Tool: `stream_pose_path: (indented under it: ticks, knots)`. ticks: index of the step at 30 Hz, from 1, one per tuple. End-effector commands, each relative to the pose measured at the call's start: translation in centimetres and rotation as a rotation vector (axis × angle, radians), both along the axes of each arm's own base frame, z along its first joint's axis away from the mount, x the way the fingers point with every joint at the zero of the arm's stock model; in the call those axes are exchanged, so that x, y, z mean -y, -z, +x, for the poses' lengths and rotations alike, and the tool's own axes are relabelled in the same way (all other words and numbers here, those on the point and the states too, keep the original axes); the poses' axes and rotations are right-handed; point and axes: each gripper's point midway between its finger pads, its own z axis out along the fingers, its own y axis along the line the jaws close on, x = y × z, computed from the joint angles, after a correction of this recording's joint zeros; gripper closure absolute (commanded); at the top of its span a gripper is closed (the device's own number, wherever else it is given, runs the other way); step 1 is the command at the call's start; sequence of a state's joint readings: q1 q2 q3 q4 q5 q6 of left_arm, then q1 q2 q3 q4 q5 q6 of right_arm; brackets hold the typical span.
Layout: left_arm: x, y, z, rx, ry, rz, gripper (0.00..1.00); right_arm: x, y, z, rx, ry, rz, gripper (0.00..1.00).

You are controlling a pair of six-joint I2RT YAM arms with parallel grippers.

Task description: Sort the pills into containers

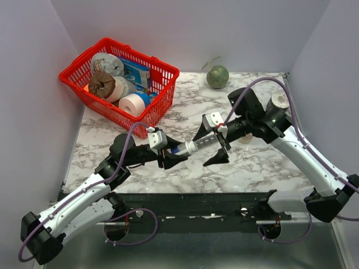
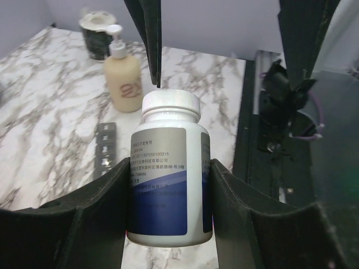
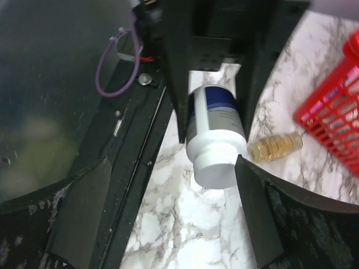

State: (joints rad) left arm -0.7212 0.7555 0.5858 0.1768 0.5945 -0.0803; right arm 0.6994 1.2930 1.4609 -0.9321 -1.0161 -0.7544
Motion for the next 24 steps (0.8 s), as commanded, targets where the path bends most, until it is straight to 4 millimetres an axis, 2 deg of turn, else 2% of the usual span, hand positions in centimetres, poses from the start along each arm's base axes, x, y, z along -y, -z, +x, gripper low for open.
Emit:
stream_pose_path:
  ticks: [1, 6, 9, 10, 15, 21, 24]
  knots:
    - [0.8, -2.6, -4.0, 0.038, 0.246, -0.072, 1.0, 1.0, 0.5, -2.8, 0.105, -0.212, 0.055, 0.0]
    - [0.9, -3.6, -4.0, 0.033, 0.245, -0.107, 1.0, 0.0, 0.4, -1.9, 0.081, -0.181, 0.07, 0.05]
    - [0.8, -4.2, -3.6, 0.031, 0.212, -0.138, 1.0, -0.3, 0.8, -1.9, 0.059, -0.165, 0.072, 0.13]
    - [0.8, -4.6, -3.4, 0.04, 0.198, -0.153, 1.0, -0.4, 0.9, -1.8, 0.027, -0.144, 0.061, 0.2]
    - [0.4, -5.3, -1.6, 0.046, 0.087, -0.178, 1.0, -1.1, 0.6, -0.3, 0.023, -0.055, 0.054, 0.34]
    - [0.1, -4.8, 0.3, 0.046, -0.014, -0.14, 1.0, -1.8, 0.3, 0.8, -0.043, 0.025, 0.038, 0.39]
    - [0.0, -4.4, 1.0, 0.04, -0.051, -0.109, 1.0, -2.0, 0.7, 1.1, -0.071, 0.053, 0.025, 0.5]
